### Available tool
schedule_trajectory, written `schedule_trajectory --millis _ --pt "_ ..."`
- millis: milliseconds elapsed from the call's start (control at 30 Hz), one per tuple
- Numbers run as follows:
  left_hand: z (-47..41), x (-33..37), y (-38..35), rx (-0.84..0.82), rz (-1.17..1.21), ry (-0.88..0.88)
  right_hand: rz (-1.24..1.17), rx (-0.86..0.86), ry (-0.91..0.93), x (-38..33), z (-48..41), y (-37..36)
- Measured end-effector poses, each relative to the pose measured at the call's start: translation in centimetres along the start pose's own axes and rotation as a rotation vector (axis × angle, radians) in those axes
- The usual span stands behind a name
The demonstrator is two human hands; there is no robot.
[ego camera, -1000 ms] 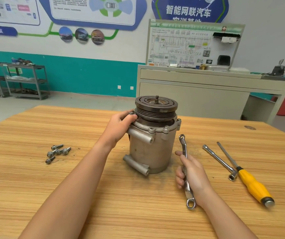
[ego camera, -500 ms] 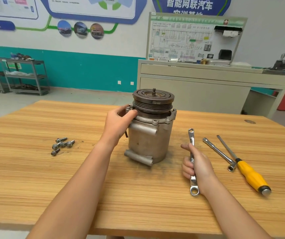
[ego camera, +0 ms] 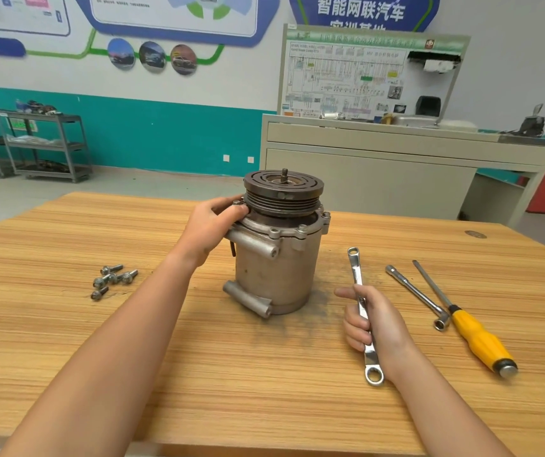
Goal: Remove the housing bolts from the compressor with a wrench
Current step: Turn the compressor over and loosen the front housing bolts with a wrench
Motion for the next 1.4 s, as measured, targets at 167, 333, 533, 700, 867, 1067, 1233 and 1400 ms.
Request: schedule_trajectory --millis 167,333,533,700,867,1067,1233,1400 --pt "-0.2 -0.5 -0.1 -0.012 0.113 0.049 0.010 0.017 -0.004 -0.1 0.1 0.1" --pt "1.0 -0.6 -0.2 0.119 0.153 0.024 0.026 0.046 -0.005 -0.1 0.1 -0.2" --pt "1.3 -0.8 0.8 0.186 0.064 0.008 0.055 0.010 0.030 -0.5 1.0 -0.7" --pt "0.5 -0.7 0.3 0.092 0.116 0.033 0.462 -0.059 0.300 -3.4 3.9 -2.0" --pt "0.6 -1.0 -0.4 0.076 0.199 0.045 1.494 0.044 0.522 -7.9 5.7 -3.6" --pt "2.8 -2.2 -1.7 0.160 0.323 0.063 1.848 0.226 0.575 -10.1 6.1 -5.1" --pt "4.1 -2.9 -1.5 0.120 0.396 0.121 2.067 0.265 0.585 -10.8 6.3 -6.0" --pt "5.2 -2.4 -2.5 0.153 0.175 -0.032 2.249 0.210 0.586 -11.2 7.1 -7.7"
Point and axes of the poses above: each hand's wrist, its own z-axis away from the middle knuckle, its own y-axis out of the back of the hand, x = y × z, the point moved 2 cm from there along -z, towards the middle knuckle, and after that the axes turned 2 degrees about -y, right-handed, at the moved point
